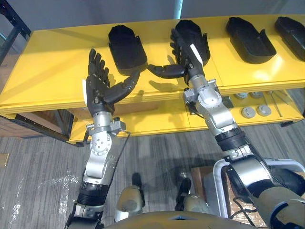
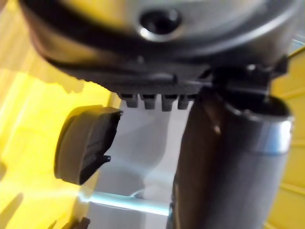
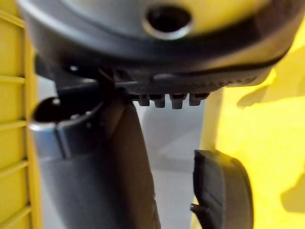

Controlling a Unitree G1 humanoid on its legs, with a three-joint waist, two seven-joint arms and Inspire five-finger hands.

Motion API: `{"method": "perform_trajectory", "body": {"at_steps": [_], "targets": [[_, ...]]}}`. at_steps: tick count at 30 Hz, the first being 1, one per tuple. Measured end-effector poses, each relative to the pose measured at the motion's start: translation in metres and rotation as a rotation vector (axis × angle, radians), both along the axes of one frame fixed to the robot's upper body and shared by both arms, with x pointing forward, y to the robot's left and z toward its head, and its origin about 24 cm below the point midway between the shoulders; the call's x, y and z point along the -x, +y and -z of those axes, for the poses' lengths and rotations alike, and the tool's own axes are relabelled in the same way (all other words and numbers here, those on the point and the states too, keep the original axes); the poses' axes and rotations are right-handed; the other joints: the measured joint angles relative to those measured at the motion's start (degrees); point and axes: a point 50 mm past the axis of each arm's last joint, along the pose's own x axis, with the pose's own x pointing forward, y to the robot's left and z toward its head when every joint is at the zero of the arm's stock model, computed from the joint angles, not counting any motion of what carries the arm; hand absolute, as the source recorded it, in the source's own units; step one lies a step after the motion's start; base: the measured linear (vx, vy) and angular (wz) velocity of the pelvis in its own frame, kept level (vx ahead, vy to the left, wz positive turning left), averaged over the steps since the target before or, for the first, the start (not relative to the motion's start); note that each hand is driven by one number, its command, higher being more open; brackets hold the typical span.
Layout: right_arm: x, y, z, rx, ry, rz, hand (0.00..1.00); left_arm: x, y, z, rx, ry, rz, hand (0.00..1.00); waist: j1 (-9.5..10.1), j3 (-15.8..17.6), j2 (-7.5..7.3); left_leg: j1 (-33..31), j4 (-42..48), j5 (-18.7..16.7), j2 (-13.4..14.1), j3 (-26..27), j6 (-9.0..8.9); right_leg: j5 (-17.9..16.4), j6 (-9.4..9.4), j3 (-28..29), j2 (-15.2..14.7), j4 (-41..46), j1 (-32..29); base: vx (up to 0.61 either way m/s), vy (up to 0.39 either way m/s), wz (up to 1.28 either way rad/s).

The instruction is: Walk over and take three plastic housings, then place them on the shelf

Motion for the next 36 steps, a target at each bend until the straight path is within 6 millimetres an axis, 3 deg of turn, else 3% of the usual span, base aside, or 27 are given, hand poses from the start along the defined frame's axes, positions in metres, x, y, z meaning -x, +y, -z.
{"method": "perform_trajectory", "body": {"at_steps": [5,11,16,24,36], "targets": [[0.002,0.013,-0.03,-0.031,-0.116,-0.044,1.0,-0.007,-0.006,-0.016,0.052,-0.056,-0.018,1.0,-0.23,2.11,0.35,-0.73,0.01,0.18,-0.01,0.06,0.07,-0.82,-0.48,0.17,-0.43,2.07,-1.66,0.0,0.0,0.0],[0.0,0.016,-0.029,-0.034,-0.11,-0.049,1.0,-0.007,-0.004,-0.017,0.112,-0.056,-0.051,1.0,0.57,2.89,0.43,-0.72,-0.83,0.83,-0.12,-0.49,-0.14,-2.92,-0.54,-0.33,-1.03,5.11,-2.95,0.02,-0.003,0.06],[-0.014,0.017,-0.039,-0.009,-0.091,-0.025,1.0,0.0,-0.002,-0.015,0.133,-0.062,-0.057,1.0,1.43,4.65,1.47,-0.3,-1.87,1.59,-0.83,-2.42,-0.28,-5.52,-0.34,-2.13,-2.41,8.7,-3.14,0.01,-0.001,0.21],[-0.026,0.012,-0.021,0.019,0.002,0.008,1.0,0.028,0.011,-0.009,0.138,-0.094,-0.089,1.0,3.09,5.01,1.6,0.05,-4.35,3.07,-1.73,-4.31,-0.45,-8.3,-0.11,-3.82,-4.47,12.54,-4.15,0.01,-0.009,0.15],[-0.031,0.002,-0.018,0.046,0.027,0.038,1.0,0.062,0.042,0.009,0.23,-0.082,-0.154,1.0,3.33,7.09,2.18,0.63,-6.7,4.52,-2.64,-5.38,-0.22,-9.12,-0.01,-4.64,-5.67,14.07,-4.51,-0.01,-0.001,0.06]]}}
